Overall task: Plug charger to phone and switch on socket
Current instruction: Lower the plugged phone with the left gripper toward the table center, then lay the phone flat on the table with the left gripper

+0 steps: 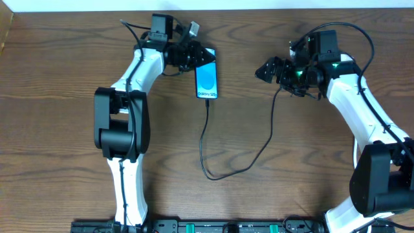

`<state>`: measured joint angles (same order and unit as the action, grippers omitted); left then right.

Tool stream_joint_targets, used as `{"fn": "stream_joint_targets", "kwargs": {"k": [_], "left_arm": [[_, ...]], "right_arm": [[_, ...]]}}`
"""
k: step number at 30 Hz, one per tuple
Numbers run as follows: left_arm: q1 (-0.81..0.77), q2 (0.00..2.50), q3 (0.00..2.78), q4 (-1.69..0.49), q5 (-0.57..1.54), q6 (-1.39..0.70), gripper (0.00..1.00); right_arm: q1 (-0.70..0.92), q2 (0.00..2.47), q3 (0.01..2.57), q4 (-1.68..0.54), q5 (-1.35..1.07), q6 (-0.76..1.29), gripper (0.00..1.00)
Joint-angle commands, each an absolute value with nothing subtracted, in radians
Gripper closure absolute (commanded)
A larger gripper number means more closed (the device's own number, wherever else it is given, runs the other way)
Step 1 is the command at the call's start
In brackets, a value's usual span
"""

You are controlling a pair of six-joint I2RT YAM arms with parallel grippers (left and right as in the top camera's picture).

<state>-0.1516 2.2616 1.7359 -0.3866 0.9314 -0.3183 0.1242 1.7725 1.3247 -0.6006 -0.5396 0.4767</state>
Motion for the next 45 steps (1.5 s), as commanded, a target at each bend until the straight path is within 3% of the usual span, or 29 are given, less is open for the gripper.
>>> {"fn": "stream_joint_targets", "kwargs": {"k": [1,45], "left_arm": [[-0.189,2.275,1.731,-0.389,0.922,-0.339,0.93],[-0.384,2.334,1.722,-0.388,0.700,-0.602,0.92]], "right_arm": [[0.146,1.752,1.328,-0.598,-0.549,0.455,0.01],[0.172,1.752,1.327,-0.628,-0.522,0.447,0.01]]}}
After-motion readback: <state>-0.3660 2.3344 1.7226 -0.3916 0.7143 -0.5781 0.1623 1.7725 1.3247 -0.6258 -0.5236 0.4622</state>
